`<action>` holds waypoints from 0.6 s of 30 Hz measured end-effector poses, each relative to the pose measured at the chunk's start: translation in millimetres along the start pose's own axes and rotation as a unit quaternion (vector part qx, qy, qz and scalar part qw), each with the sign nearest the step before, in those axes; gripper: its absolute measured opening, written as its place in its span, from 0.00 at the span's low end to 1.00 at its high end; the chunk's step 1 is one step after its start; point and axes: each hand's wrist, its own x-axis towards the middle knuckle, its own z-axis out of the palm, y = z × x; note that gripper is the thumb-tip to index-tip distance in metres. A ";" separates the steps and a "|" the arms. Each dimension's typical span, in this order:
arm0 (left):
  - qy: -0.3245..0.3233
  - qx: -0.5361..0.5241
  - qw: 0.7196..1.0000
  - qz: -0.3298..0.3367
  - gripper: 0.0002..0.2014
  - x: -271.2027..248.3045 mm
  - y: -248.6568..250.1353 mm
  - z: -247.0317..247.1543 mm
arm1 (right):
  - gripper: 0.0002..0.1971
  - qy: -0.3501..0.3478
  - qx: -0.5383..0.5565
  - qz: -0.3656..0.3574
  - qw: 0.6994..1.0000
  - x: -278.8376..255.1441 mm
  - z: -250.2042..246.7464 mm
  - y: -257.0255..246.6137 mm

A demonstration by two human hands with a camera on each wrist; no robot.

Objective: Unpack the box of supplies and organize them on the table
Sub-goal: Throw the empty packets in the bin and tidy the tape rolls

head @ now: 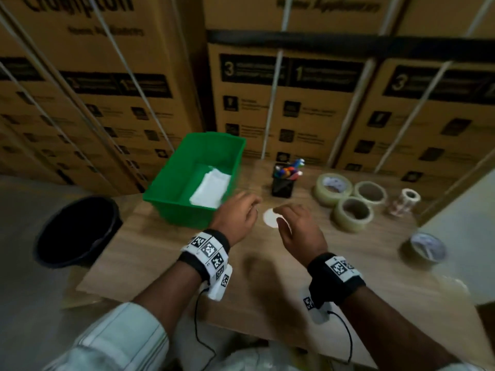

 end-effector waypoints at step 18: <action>-0.210 0.011 0.977 0.045 0.13 57.6 184.2 172.1 | 0.13 -0.016 -0.075 0.201 0.977 -135.0 -138.8 214.9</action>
